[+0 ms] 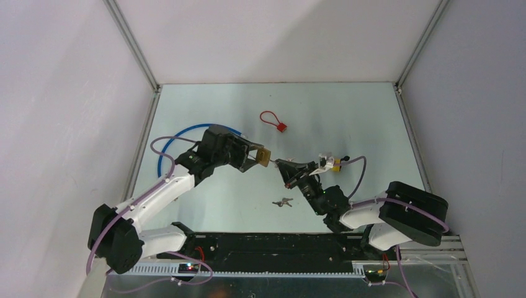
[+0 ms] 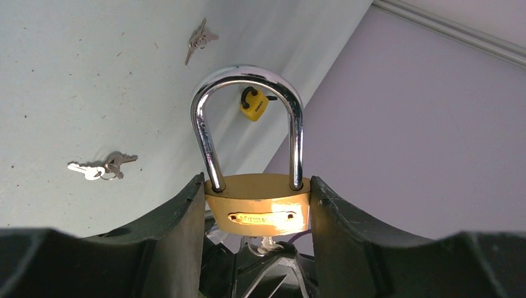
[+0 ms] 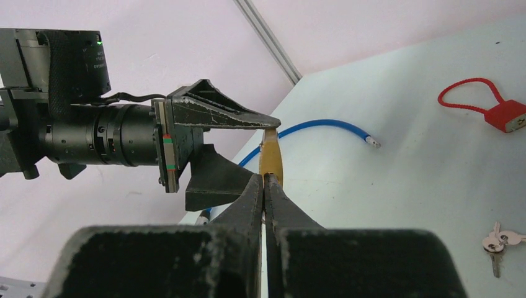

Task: Unlock with the key

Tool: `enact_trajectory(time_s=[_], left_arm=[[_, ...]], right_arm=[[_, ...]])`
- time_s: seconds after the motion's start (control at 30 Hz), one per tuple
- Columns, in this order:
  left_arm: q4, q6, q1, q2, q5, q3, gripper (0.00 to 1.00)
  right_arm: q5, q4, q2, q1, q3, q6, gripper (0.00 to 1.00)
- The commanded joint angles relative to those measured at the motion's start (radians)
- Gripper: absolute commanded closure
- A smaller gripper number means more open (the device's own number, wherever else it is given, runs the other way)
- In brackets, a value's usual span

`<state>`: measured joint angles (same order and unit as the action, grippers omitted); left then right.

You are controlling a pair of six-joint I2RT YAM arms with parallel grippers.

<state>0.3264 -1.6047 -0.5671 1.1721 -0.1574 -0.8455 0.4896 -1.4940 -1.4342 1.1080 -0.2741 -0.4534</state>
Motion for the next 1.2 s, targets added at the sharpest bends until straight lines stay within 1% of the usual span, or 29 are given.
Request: enact_trajectory(time_s=[0.0, 0.17, 0.37, 0.63, 0.73, 1.0, 1.1, 1.17], left_arm=[[-0.134, -0.029, -0.024, -0.056, -0.155, -0.015, 1.0], [-0.137, -0.011, -0.024, -0.05, -0.158, -0.018, 1.0], [-0.14, -0.022, -0.026, -0.054, -0.146, -0.008, 1.0], [-0.195, -0.07, -0.024, -0.058, -0.14, 0.004, 1.0], [-0.225, -0.088, -0.024, -0.065, -0.137, 0.018, 1.0], [-0.241, -0.089, -0.025, -0.086, -0.125, 0.036, 1.0], [-0.237, -0.051, -0.026, -0.085, -0.127, 0.03, 1.0], [-0.223, -0.014, -0.027, -0.086, -0.122, 0.027, 1.0]], right_arm=[[-0.135, 0.021, 0.005, -0.053, 0.012, -0.053, 1.0], [-0.221, 0.032, 0.009, -0.086, 0.001, -0.068, 1.0], [-0.241, 0.033, -0.008, -0.101, -0.013, -0.085, 1.0], [-0.122, 0.022, -0.066, -0.006, -0.024, -0.027, 1.0], [-0.096, 0.018, -0.083, 0.008, -0.025, -0.023, 1.0], [-0.07, 0.019, -0.075, -0.011, -0.007, -0.052, 1.0], [-0.116, 0.027, -0.057, -0.04, -0.007, -0.076, 1.0], [-0.151, 0.066, -0.023, -0.071, -0.009, -0.101, 1.0]])
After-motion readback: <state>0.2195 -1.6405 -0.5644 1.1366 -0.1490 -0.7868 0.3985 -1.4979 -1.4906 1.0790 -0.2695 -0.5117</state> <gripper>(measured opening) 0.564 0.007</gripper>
